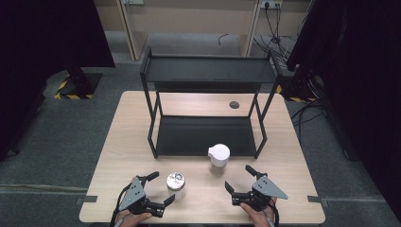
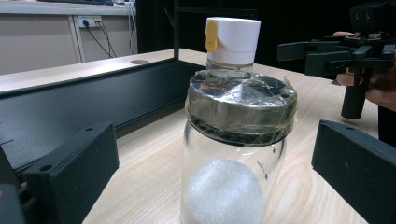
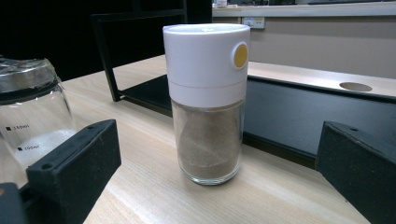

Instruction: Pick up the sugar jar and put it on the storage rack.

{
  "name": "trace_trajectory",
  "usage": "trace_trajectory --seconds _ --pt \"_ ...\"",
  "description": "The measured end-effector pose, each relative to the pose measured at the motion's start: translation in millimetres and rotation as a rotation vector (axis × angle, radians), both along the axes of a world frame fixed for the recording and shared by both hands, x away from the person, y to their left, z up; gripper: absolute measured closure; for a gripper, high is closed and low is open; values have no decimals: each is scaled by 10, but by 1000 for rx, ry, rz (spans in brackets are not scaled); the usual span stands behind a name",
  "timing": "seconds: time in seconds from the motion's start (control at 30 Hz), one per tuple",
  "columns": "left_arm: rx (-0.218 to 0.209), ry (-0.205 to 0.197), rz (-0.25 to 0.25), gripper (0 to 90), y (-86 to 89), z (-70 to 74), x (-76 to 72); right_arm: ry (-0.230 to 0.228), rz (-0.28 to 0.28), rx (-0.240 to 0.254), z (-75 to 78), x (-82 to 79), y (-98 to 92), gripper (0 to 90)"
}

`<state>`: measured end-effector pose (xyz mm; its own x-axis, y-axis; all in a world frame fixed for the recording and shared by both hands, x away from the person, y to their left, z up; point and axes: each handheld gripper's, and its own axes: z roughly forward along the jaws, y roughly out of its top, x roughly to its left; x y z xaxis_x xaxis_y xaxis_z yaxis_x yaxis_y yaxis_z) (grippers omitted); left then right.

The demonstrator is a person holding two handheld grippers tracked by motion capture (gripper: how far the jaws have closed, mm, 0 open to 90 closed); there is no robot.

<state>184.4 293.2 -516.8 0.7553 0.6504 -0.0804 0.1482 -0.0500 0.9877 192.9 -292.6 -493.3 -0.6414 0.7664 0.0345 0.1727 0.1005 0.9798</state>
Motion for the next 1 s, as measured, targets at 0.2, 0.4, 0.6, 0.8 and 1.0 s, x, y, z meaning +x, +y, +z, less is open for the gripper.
trace_trajectory --seconds 0.2,0.4,0.6,0.8,1.0 --pt "-3 1 2 0 0 -1 0 -1 3 2 -3 2 -1 5" --pt "-8 3 6 1 -3 -6 5 -2 4 7 -11 5 -11 5" --pt "-11 4 7 0 -5 -10 9 -2 4 13 -17 11 -20 5" --pt "-12 3 9 1 -1 -11 7 -6 6 13 -18 8 -18 5" --pt "-12 0 9 0 4 -10 -1 -9 7 15 -19 6 -16 5"
